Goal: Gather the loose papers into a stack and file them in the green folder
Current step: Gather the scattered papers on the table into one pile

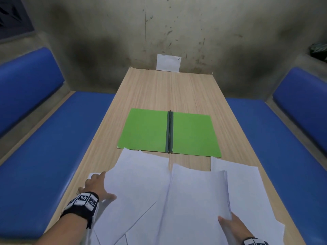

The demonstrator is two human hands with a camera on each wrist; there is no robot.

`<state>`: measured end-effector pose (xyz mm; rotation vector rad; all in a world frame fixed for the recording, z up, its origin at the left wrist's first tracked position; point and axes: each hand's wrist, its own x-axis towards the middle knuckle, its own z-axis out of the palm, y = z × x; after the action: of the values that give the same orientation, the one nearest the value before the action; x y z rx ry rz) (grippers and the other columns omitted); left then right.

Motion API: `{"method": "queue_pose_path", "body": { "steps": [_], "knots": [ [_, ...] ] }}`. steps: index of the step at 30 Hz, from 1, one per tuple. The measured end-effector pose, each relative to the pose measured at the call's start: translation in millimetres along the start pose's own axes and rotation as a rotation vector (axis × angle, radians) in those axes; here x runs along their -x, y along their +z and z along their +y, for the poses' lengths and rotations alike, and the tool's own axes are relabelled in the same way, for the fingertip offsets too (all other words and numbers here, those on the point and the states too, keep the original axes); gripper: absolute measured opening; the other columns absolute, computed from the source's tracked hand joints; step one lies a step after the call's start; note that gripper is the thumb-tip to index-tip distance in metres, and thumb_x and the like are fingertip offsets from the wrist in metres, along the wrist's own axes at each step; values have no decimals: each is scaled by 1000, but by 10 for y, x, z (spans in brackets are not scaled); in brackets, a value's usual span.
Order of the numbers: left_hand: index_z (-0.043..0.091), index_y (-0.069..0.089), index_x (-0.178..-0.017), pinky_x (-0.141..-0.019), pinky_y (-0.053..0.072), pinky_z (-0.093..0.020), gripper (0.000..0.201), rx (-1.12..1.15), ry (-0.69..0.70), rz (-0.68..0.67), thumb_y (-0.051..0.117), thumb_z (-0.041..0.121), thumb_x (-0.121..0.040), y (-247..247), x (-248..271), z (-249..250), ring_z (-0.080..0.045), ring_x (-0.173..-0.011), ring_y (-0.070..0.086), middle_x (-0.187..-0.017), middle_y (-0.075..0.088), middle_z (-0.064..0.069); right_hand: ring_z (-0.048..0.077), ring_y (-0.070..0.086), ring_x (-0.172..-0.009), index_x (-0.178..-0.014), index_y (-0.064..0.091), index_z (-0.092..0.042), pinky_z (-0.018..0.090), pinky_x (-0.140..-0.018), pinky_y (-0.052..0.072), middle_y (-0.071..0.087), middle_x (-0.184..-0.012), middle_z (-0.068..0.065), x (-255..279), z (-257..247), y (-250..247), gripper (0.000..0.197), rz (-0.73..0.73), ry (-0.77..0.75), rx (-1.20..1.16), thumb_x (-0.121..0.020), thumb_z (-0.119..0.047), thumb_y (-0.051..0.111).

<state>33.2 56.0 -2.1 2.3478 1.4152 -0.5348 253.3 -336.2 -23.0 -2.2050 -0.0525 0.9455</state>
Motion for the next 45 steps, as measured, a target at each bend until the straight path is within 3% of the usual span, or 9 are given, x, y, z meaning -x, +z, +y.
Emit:
{"method": "queue_pose_path", "body": {
  "steps": [7,11,15,19,27,32,37,40,45],
  "knots": [
    [27,39,-115,-83,32,-36,80,-21,-4,-45,73,60,-50,-75,61,-32,-20,-112,41,-118,46,3,29,54,-120,-133,48,0,34,-101,40,54,-136,20,-1,41,7,45,10,4,-21,-90,-11,59],
    [26,44,-94,-87,38,-32,56,4,4,-80,73,55,-56,-22,112,-7,-18,-108,41,-110,46,3,21,53,-102,-130,51,0,36,-100,41,56,-132,21,-14,59,11,41,16,24,-22,-90,-9,58],
    [17,50,-103,-88,43,-31,52,98,40,-110,75,41,-64,-8,117,30,-23,-111,49,-117,52,-5,24,54,-104,-130,50,2,33,-97,40,56,-131,22,-12,59,22,41,27,32,-13,-90,-8,57],
    [13,49,-79,-57,34,-26,29,341,109,-46,75,17,-68,-183,138,2,-18,-75,51,-84,56,-3,24,56,-103,-128,53,0,34,-98,41,60,-126,21,-5,55,33,40,40,31,-15,-90,-10,57],
    [2,58,-121,-95,40,-38,35,900,103,158,59,17,-89,-763,322,-320,-32,-112,57,-121,61,-14,23,55,-99,-127,53,0,33,-93,42,60,-125,22,-15,64,33,38,40,49,-36,-90,-9,57],
    [1,52,-122,-77,46,-36,32,1367,17,-61,54,7,-90,-538,559,-234,-30,-93,59,-115,61,-19,28,58,-109,-128,53,-1,34,-94,43,60,-126,20,21,48,49,39,48,47,-20,-90,-13,56],
    [-6,60,-104,-75,49,-38,21,1204,-123,-353,59,-6,-83,295,649,32,-31,-85,61,-94,68,-20,20,51,-98,-130,50,1,30,-90,40,57,-130,21,40,24,41,40,48,44,-31,-92,-10,54],
    [-3,60,-113,-88,47,-35,40,986,-93,-305,67,6,-74,567,712,197,-29,-97,62,-106,68,-15,22,51,-97,-130,50,4,31,-93,40,57,-129,24,33,33,39,41,52,50,-49,-91,-6,56],
    [3,43,-129,-75,44,-27,62,854,32,-176,66,2,-71,529,892,408,-24,-95,56,-106,61,-8,24,54,-102,-130,50,2,32,-93,42,57,-129,22,46,24,39,42,53,43,-37,-90,-8,56]
  ]
}}
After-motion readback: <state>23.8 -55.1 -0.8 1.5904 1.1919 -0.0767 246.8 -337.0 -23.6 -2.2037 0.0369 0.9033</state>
